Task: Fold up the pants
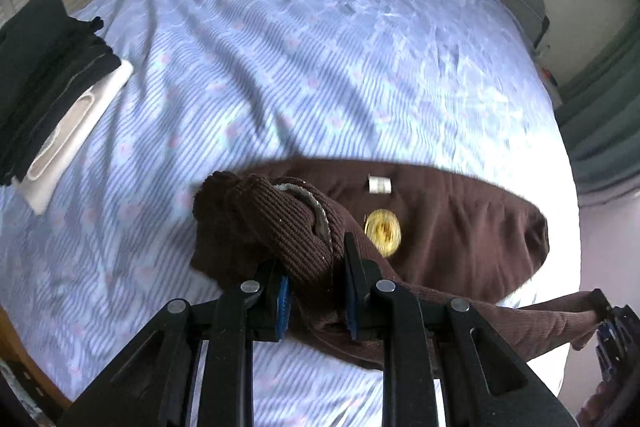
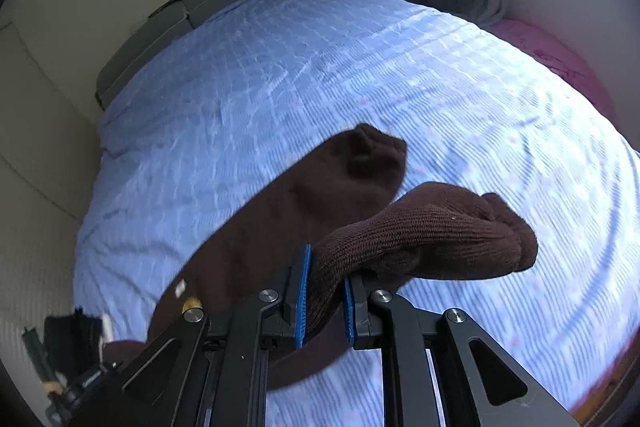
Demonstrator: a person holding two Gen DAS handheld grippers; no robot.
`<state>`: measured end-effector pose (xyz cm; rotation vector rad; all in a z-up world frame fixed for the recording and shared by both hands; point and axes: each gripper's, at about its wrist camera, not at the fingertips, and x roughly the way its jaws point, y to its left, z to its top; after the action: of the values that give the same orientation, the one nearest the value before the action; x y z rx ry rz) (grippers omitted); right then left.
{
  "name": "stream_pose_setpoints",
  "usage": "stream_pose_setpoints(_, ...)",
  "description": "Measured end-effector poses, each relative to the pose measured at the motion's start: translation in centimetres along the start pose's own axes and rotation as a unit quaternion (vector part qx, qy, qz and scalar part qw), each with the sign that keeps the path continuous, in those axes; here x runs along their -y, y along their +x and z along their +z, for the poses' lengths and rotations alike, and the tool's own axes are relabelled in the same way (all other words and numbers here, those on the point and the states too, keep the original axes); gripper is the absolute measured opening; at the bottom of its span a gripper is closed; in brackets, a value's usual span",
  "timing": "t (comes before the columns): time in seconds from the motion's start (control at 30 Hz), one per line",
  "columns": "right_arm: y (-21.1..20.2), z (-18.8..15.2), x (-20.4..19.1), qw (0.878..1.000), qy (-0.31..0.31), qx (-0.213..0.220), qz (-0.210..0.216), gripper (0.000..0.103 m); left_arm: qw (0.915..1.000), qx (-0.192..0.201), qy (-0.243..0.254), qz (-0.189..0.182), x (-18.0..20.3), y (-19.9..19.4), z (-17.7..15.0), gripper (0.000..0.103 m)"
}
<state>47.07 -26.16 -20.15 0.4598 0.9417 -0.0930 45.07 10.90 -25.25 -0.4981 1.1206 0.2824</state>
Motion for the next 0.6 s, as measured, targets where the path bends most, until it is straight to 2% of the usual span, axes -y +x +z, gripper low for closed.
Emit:
stream_pose_setpoints(0.1,3.3,1.8,-1.4,1.000,-0.004,-0.003,-0.006,0.015,0.9997,-0.010,-0.022,0.011,-0.1,2.1,1.9,0.023)
stream_pose_setpoints(0.23,9.1,3.2,-3.2,1.000,-0.014,-0.022,-0.013,0.015,0.9986,-0.031,-0.027,0.034,-0.5,5.6,3.4,0.025)
stream_pose_setpoints(0.37,13.9,3.8,-4.7,0.998,-0.033,-0.041,-0.022,0.015,0.9966,-0.048,-0.020,0.064,-0.5,7.6,4.2,0.036)
stream_pose_setpoints(0.43,15.4,3.9,-5.0,0.998,-0.039,-0.050,-0.023,0.015,0.9962,-0.058,-0.022,0.061,-0.5,7.8,4.6,0.038)
stream_pose_setpoints(0.5,16.5,4.1,-5.1,0.997,-0.036,-0.062,-0.022,0.018,0.9954,-0.072,-0.021,0.059,-0.3,7.2,4.7,0.047)
stream_pose_setpoints(0.57,16.6,4.1,-5.2,0.997,-0.041,-0.066,-0.016,0.028,0.9945,-0.084,-0.016,0.060,0.1,6.3,4.6,0.063)
stream_pose_setpoints(0.6,16.5,4.2,-5.4,0.997,-0.044,-0.064,-0.014,0.039,0.9942,-0.087,-0.010,0.064,0.5,5.3,4.3,0.069)
